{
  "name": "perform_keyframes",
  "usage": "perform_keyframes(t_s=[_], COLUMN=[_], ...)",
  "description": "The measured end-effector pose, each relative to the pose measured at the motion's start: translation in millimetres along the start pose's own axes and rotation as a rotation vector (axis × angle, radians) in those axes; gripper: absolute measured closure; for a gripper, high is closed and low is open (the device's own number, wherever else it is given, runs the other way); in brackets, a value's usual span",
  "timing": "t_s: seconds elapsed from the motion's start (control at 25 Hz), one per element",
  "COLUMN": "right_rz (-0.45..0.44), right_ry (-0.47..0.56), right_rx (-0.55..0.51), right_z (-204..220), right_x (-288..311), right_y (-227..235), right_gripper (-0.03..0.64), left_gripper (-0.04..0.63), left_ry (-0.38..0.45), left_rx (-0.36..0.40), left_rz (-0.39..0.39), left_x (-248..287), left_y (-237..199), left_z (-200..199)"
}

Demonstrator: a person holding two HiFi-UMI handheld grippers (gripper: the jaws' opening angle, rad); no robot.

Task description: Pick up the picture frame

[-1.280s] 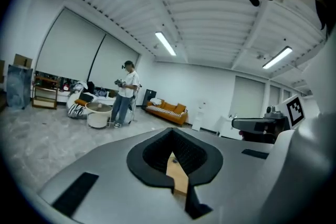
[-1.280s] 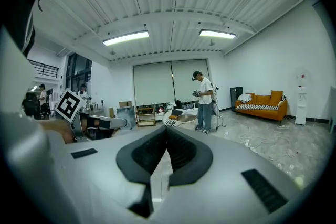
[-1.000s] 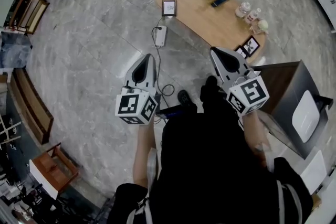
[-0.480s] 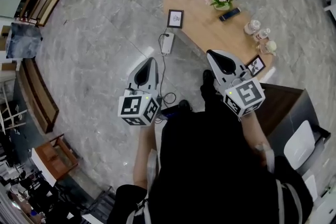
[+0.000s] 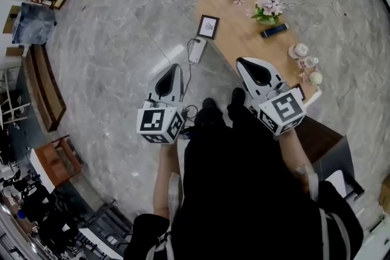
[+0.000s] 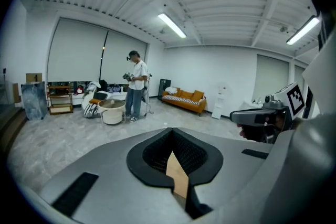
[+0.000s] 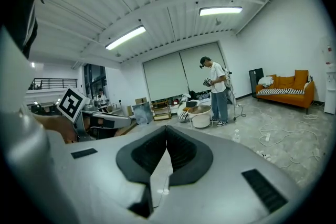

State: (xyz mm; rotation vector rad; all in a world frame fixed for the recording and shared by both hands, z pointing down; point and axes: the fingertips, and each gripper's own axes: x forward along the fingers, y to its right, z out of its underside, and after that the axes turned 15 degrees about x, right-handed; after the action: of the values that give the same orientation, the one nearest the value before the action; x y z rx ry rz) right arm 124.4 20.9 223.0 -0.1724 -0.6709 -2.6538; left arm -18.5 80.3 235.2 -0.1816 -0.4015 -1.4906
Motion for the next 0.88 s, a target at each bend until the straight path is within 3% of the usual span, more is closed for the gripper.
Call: perform_keyframes(t_s=[0.24, 0.36, 0.64, 0.88], right_rz=[0.003, 0.026, 0.128, 0.236], right_ry=[-0.032, -0.035, -0.040, -0.066], right_rx=[0.005, 0.000, 0.010, 0.056], right_z=[-1, -3, -12, 5], right_x=[25, 39, 86, 136], right_y=[19, 26, 53, 82], right_gripper=[0.603, 0.603, 0.603, 0.603], left_gripper=[0.584, 0.584, 0.584, 0.584], left_ry=[-0.055, -0.084, -0.159, -0.156], left_rx=[0.079, 0.171, 0.464, 0.582], left_rz=[0.016, 0.045, 0.136, 0.253], left_x=[32, 57, 138, 213], left_y=[-19, -31, -67, -91], left_z=[17, 30, 67, 106])
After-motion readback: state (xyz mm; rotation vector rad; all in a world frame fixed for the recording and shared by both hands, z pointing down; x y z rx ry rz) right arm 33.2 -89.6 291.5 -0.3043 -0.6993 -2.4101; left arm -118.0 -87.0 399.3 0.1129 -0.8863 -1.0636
